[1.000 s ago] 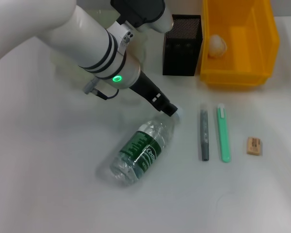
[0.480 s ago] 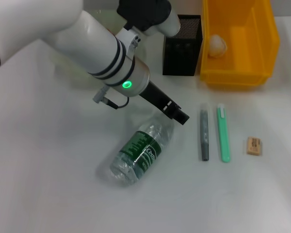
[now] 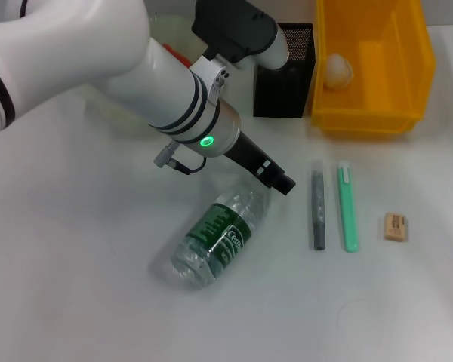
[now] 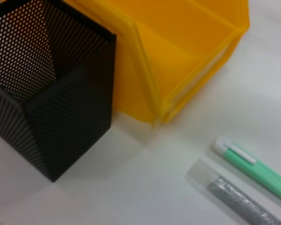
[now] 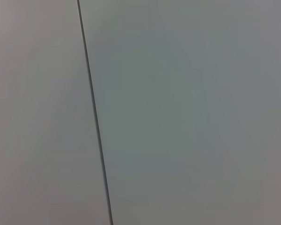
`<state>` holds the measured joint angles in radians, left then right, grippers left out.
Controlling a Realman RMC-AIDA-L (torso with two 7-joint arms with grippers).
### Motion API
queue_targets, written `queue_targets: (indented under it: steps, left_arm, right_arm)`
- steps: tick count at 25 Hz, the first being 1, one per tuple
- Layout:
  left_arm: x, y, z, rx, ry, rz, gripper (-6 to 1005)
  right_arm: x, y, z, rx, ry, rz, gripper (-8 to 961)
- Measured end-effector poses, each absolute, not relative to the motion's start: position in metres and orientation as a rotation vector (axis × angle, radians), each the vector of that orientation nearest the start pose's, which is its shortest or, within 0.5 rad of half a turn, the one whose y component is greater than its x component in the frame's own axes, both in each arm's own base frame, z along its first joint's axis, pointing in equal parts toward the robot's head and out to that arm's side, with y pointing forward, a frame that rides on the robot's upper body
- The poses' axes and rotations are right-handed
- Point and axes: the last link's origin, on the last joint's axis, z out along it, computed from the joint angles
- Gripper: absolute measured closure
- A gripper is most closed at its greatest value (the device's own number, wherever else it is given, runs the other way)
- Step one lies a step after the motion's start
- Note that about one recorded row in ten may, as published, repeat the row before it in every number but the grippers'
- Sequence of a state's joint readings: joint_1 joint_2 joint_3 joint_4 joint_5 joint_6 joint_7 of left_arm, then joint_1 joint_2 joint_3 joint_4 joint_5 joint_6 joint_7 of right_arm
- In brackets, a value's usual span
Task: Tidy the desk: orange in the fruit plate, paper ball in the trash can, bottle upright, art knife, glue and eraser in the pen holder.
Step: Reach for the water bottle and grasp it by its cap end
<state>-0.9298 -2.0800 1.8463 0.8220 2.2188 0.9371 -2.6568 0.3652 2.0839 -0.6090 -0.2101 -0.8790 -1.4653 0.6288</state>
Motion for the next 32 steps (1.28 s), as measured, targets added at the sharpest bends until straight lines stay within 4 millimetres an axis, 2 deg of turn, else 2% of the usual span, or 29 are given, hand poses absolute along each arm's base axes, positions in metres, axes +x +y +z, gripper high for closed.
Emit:
queue_targets:
  steps: [8, 20, 25, 32]
  left_arm:
    - [-0.129, 0.385, -0.128, -2.7, -0.743, 0.335, 290]
    - [-0.132, 0.387, -0.127, -2.693, -0.694, 0.365, 291]
    - [-0.133, 0.388, -0.126, -2.691, -0.66, 0.38, 326]
    - [-0.133, 0.387, -0.126, -2.698, -0.643, 0.388, 433]
  right_arm:
    - [0.33, 0.312, 0.056, -1.503, 0.49, 1.077, 335]
    - [0.327, 0.316, 0.053, -1.507, 0.5, 1.083, 335]
    - [0.326, 0.318, 0.053, -1.507, 0.502, 1.088, 335]
    - [0.324, 0.32, 0.052, -1.508, 0.501, 1.094, 336]
